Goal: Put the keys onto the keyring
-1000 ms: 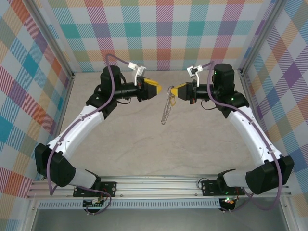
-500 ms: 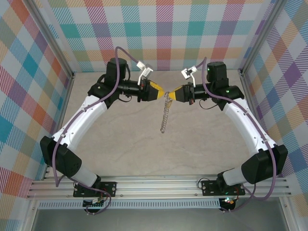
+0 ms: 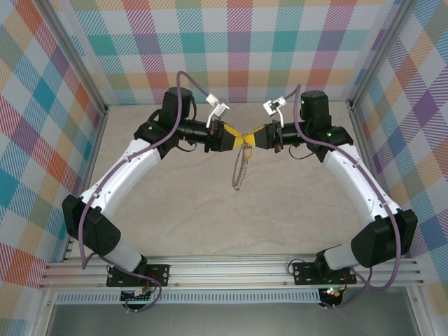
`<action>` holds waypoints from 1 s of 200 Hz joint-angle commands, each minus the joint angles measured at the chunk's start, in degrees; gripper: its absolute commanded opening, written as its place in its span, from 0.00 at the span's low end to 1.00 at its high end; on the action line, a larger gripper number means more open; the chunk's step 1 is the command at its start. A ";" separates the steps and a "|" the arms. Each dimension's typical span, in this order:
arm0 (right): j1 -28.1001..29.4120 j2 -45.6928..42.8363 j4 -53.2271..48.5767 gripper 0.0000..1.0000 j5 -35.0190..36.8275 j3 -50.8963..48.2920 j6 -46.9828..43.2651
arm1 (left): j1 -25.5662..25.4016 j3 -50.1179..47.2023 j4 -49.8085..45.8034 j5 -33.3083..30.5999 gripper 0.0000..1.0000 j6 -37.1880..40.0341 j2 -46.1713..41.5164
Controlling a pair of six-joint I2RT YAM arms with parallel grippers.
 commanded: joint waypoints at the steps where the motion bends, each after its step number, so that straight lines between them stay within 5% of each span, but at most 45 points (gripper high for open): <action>1: -0.14 -0.99 2.82 0.00 -1.97 -0.72 0.47 | -0.85 2.05 0.09 1.22 0.22 0.39 0.41; 35: -0.14 -0.94 3.43 0.00 -1.75 -0.82 0.86 | -1.14 2.05 0.24 1.73 0.16 0.42 0.69; 68: -0.16 -0.92 4.18 0.00 -1.99 -1.07 1.43 | -1.46 1.88 1.10 1.65 0.00 0.00 0.84; 93: -0.15 -1.22 5.45 0.00 -2.16 -1.67 2.97 | -1.64 0.90 4.02 0.77 0.00 -1.71 0.39; 104: -0.25 -1.78 5.85 0.26 -1.04 -2.05 3.60 | -1.64 0.17 5.51 -0.50 0.00 -2.56 -0.23; 124: -1.88 -4.70 10.03 0.46 1.91 -5.02 7.28 | -1.64 -1.82 9.12 -3.17 0.00 -3.16 -2.47; 200: -5.41 -16.25 29.43 0.54 12.34 -20.64 21.20 | -1.64 -5.01 16.21 -4.53 0.00 -7.79 -6.36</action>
